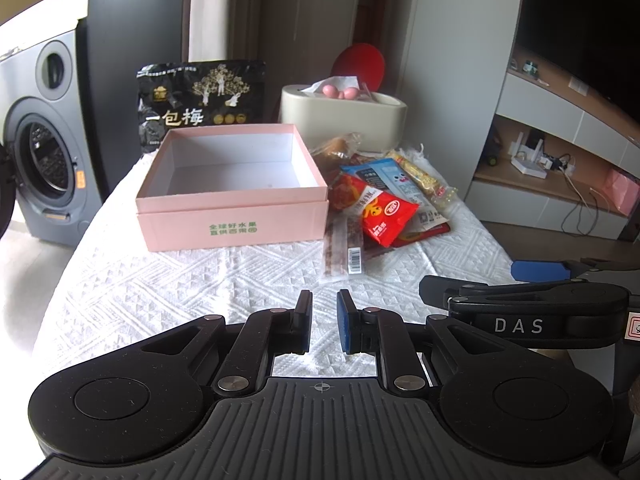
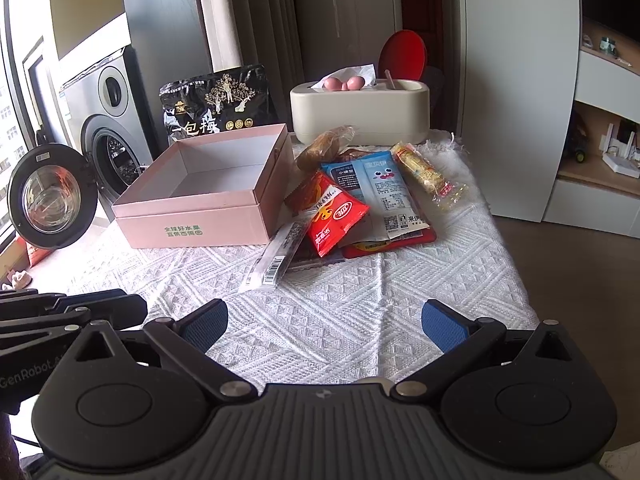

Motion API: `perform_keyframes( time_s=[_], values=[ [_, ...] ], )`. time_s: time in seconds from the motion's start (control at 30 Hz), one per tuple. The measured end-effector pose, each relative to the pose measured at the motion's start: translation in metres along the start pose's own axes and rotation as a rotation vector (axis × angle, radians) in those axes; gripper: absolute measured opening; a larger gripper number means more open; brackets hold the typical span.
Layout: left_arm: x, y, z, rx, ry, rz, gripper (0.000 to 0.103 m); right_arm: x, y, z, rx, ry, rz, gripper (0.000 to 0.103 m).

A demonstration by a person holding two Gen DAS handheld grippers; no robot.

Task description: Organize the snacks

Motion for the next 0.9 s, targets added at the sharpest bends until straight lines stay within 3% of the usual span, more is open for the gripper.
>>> perform_keyframes(
  time_s=[0.9],
  values=[
    [-0.0011,0.0028,0.0067,-0.032,-0.007,-0.006,0.017,-0.0015,0.0009,0.0031,-0.011,-0.002,-0.008,0.103]
  ],
)
Point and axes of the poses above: each gripper's, at about its wrist camera, not at the fingertips, and x roughly the way its jaws point, y to its left, z to its top, the point moved 3 cm from there along x, roughly the way its jaws point, and after that the axes turned 6 degrees about -y, right-handed, at the moved point
